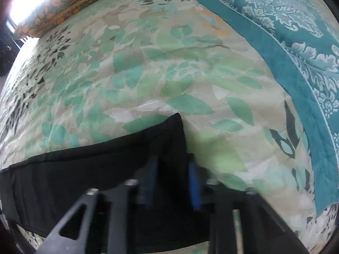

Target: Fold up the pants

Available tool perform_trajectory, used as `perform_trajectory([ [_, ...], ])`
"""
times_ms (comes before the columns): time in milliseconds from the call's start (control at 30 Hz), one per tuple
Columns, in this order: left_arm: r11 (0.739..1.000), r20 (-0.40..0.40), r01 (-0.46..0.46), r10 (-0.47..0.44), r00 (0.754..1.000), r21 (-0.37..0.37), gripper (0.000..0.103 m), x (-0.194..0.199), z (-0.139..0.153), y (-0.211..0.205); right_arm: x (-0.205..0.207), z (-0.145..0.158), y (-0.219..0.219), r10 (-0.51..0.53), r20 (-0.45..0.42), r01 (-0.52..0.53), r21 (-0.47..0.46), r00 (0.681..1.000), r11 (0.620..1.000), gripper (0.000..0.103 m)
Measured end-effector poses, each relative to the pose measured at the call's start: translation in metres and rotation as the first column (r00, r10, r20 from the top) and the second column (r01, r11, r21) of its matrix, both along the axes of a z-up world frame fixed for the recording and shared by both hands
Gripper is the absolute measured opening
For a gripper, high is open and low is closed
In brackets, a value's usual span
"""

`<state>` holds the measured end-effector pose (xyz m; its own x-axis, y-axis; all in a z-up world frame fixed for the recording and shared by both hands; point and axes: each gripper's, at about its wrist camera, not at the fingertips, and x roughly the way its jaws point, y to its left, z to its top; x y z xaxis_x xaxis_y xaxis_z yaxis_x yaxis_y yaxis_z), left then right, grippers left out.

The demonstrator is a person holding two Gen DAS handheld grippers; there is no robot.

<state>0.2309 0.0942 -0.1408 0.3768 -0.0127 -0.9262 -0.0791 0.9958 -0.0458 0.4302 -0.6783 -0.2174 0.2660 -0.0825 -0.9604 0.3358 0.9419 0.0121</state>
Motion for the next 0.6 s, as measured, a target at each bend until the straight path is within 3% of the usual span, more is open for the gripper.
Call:
perform_trajectory([
  [167, 0.999, 0.06, 0.024, -0.021, 0.998, -0.048, 0.098, 0.006, 0.011, -0.008, -0.036, 0.06, 0.029, 0.12, 0.172, -0.123, 0.009, 0.978, 0.992, 0.005],
  [367, 0.981, 0.057, 0.067, -0.057, 0.997, -0.18, 0.098, 0.039, 0.018, -0.029, -0.14, 0.147, 0.108, 0.27, 0.39, -0.281, -0.031, 0.88, 0.959, 0.005],
  [500, 0.963, 0.077, 0.151, -0.137, 0.988, -0.222, 0.098, 0.073, 0.031, -0.059, -0.206, 0.175, 0.148, 0.294, 0.491, -0.323, -0.028, 0.82, 0.946, 0.005],
  [600, 0.937, 0.064, 0.167, -0.155, 0.986, -0.306, 0.098, 0.103, 0.036, -0.078, -0.252, 0.185, 0.175, 0.306, 0.543, -0.34, -0.039, 0.782, 0.94, 0.005],
])
